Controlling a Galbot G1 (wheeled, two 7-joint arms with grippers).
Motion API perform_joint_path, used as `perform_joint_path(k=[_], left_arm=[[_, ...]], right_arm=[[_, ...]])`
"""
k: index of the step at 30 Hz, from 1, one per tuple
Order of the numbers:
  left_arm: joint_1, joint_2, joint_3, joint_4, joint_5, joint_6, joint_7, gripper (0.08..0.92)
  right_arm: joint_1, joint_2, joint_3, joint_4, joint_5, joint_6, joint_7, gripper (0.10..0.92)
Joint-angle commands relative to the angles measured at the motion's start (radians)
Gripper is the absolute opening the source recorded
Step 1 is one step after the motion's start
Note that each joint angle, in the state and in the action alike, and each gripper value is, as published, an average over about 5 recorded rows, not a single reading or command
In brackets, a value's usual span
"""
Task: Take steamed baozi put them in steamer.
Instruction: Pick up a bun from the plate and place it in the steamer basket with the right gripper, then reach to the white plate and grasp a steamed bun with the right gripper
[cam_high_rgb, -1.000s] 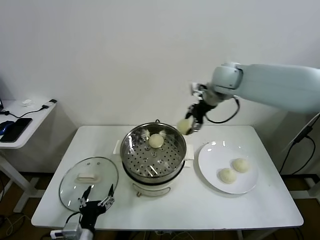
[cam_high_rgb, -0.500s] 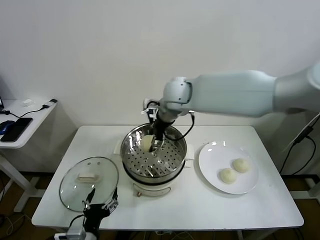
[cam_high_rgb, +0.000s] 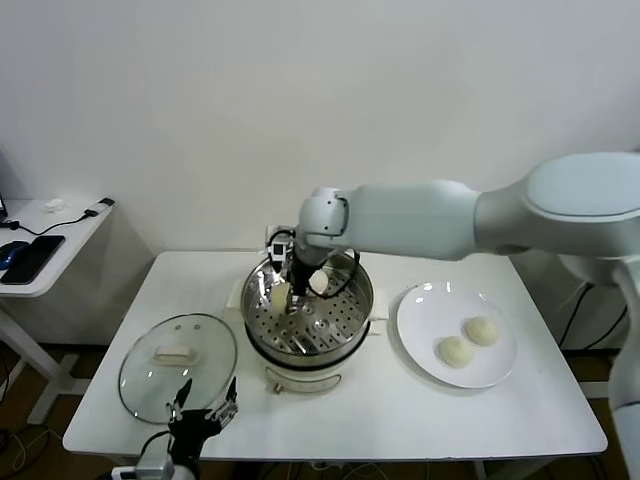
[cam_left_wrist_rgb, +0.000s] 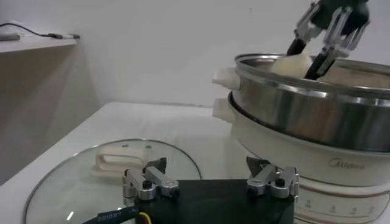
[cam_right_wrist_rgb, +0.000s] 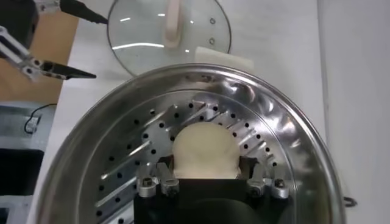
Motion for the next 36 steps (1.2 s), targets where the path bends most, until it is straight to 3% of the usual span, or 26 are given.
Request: perform_joint_path(k=[1, 10, 20, 27, 36], left_arm=[[-0.002, 0.001, 0.003, 0.003, -0.001, 0.0, -0.002, 0.823], [0.003, -0.001, 0.008, -0.005, -0.001, -0.002, -0.007, 0.823], [0.011, -0.005, 0.022, -0.018, 0.009, -0.003, -0.004, 0.823], [0.009, -0.009, 0.027, -0.021, 0.016, 0.001, -0.004, 0.823], [-0.004, -0.011, 0.017, -0.006, 0.012, 0.002, -0.003, 0.823]], right_arm=[[-0.066, 0.036, 0.018, -0.065, -0.022, -0.004, 0.015, 0.69], [-0.063, 0.03, 0.033, -0.062, -0.034, 0.022, 0.0, 0.801], [0.186, -0.107, -0.057, 0.015, -0.042, 0.189, -0.278, 0.823], [0.371, -0.364, -0.188, 0.134, -0.106, 0.283, -0.445, 0.823], [0.386, -0.713, -0.404, 0.271, -0.398, 0.315, -0.433, 0.823]])
